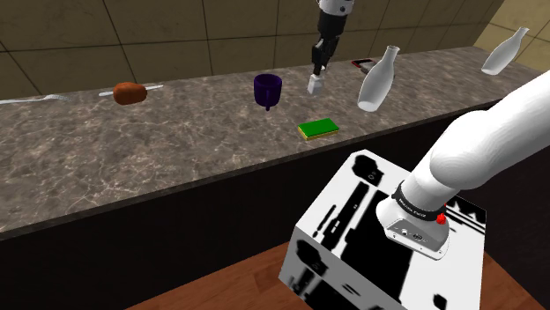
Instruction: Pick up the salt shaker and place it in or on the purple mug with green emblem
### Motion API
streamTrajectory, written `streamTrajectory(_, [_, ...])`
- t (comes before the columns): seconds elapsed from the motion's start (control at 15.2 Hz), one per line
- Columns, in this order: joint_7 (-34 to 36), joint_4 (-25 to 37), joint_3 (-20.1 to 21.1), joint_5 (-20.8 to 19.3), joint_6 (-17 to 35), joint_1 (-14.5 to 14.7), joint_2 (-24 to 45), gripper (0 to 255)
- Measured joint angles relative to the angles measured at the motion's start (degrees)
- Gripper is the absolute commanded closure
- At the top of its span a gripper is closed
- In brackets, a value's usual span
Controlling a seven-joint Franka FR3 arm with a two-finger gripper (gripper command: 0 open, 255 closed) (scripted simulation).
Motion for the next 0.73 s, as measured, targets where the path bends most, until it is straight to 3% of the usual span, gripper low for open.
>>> streamTrajectory(0.59, [0.04,5.99,0.18,0.07,-6.82,0.07,-0.82,255])
streamTrajectory(0.73, [0.52,9.1,0.5,0.35,-7.46,0.36,1.65,255])
